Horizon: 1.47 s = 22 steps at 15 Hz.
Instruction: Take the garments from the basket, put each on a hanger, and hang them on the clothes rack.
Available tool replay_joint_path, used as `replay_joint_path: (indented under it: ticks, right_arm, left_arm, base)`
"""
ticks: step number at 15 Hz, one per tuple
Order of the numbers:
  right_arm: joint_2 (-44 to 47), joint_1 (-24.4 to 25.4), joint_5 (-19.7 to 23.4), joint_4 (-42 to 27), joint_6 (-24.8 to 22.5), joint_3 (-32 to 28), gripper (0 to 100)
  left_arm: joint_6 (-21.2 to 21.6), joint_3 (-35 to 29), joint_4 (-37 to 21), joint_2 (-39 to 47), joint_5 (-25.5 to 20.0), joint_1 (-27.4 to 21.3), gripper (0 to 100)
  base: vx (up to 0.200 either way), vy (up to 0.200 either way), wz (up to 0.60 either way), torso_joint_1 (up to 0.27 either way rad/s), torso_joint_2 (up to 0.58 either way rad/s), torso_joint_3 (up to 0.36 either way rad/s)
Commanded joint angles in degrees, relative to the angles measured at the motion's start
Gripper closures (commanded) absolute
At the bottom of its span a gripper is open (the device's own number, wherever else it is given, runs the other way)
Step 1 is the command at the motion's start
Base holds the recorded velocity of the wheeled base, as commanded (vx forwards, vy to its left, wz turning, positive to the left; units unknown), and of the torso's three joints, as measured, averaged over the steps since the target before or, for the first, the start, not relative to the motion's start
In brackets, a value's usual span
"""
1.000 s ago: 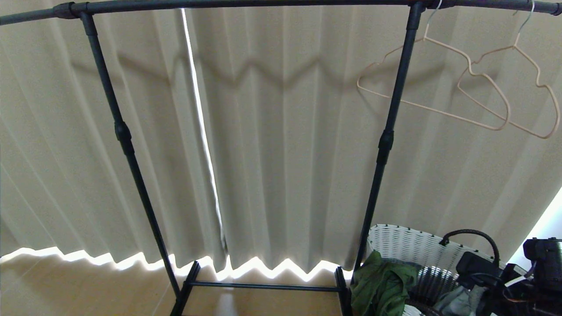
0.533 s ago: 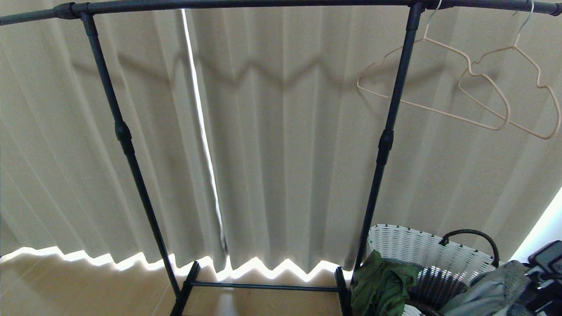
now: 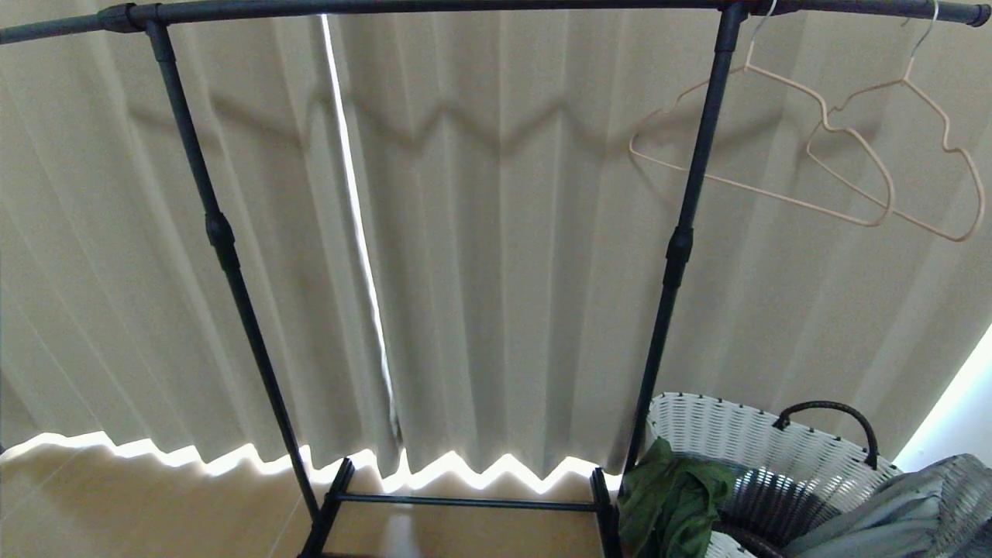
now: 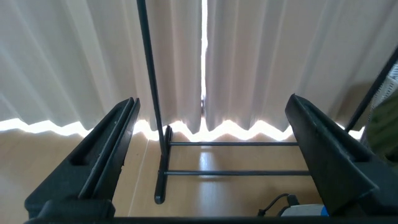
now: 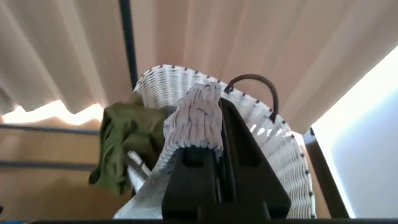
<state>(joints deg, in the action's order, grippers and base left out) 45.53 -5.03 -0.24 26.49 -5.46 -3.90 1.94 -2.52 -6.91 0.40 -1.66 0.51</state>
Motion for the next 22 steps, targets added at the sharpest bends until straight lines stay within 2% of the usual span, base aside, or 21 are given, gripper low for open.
replay_joint_path:
  ticks: [1,5,9,14,20,22]
  right_arm:
    - [-3.0,0.0,0.3,-0.7,0.0,-0.1,100]
    - [-5.9,0.1,0.7,-4.1,-0.2,-0.2,100]
    - [-5.9,0.2,0.7,-4.3,-0.4,-0.2,100]
    - [-5.8,0.3,2.0,-4.3,-0.5,-0.2,100]
    - [-5.5,0.7,2.9,-4.3,-2.0,-0.6,100]
    - [-5.3,2.8,3.1,-4.3,-2.7,-1.1,100]
  left_arm:
    - [0.1,0.0,0.1,0.1,0.0,0.0,0]
    - [0.1,0.0,0.1,0.1,0.0,0.0,0]
    - [0.1,0.0,0.1,0.0,0.0,0.0,0]
    - [0.1,-0.1,0.1,0.0,0.0,0.0,0]
    - [-0.1,-0.1,0.1,0.0,0.0,0.0,0]
    - [0.1,-0.1,0.1,0.0,0.0,0.0,0]
  base:
    - [-0.200,0.000,0.00,0.007,0.01,0.002]
    - [-0.200,0.000,0.00,-0.002,0.00,0.001]
    - [-0.200,0.000,0.00,-0.002,0.00,0.004]
    - [0.000,0.000,0.00,0.000,0.00,0.000]
    - [0.000,0.200,0.00,0.004,0.00,0.002]
    - [0.000,0.000,0.00,0.000,0.00,0.000]
